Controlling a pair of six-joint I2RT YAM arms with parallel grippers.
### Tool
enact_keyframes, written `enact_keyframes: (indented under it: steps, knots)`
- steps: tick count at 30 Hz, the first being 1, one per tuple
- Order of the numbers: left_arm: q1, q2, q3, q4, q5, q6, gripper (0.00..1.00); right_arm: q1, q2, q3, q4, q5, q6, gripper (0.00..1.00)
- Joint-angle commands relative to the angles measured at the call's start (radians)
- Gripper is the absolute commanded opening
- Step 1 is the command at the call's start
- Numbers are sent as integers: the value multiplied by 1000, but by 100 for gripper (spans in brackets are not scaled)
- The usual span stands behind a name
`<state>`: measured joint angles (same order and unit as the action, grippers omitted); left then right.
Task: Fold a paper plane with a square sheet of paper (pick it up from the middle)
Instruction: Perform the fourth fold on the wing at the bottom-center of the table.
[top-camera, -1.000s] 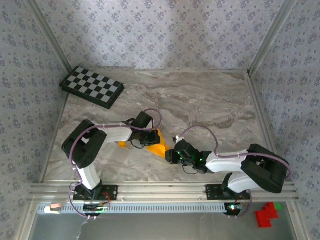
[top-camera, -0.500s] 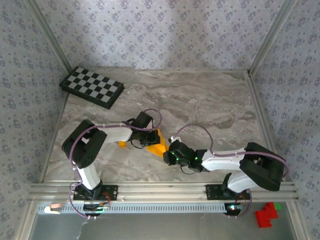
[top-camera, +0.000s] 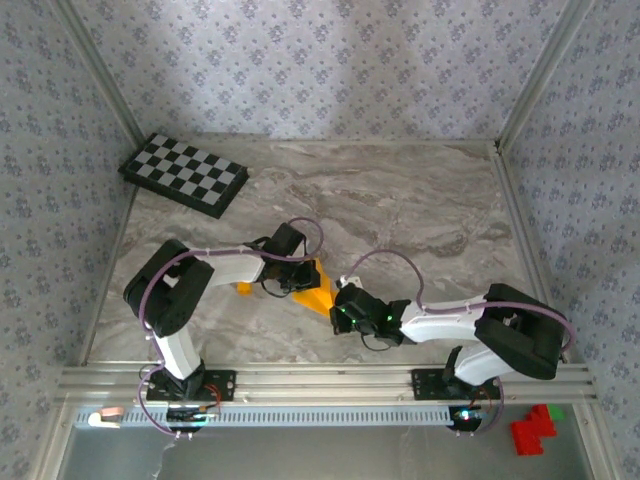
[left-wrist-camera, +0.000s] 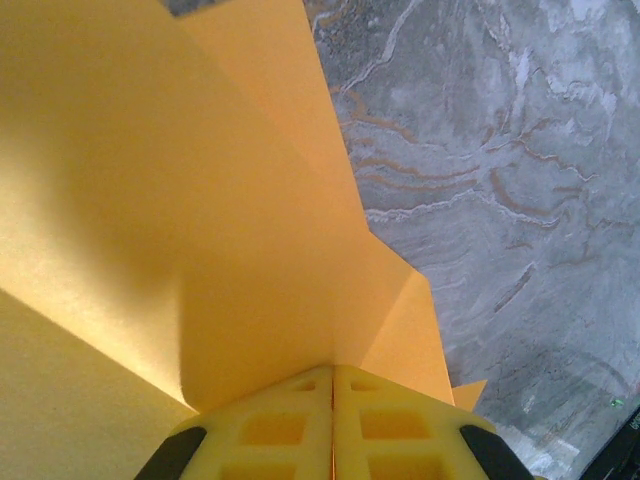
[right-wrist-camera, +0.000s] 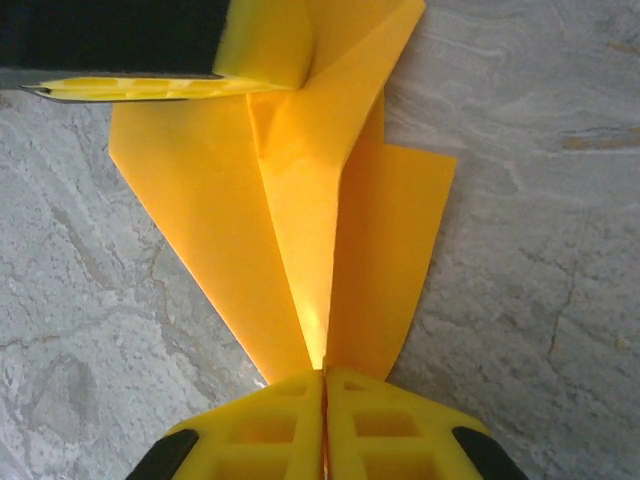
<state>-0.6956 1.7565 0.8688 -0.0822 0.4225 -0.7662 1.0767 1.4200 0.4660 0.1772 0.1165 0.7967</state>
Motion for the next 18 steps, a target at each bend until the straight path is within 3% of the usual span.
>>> enact_keyframes:
  steps: [1, 8, 18]
  knots:
    - [12, 11, -7, -39, -27, 29, 8, -21, -8, -45, 49, -62, 18, 7]
    - [12, 1, -1, -36, -12, 29, 10, -79, 5, -122, 207, -159, 65, 3]
    - [0, -60, 4, -17, 33, 13, 15, -91, 6, -133, 205, -152, 91, 1]
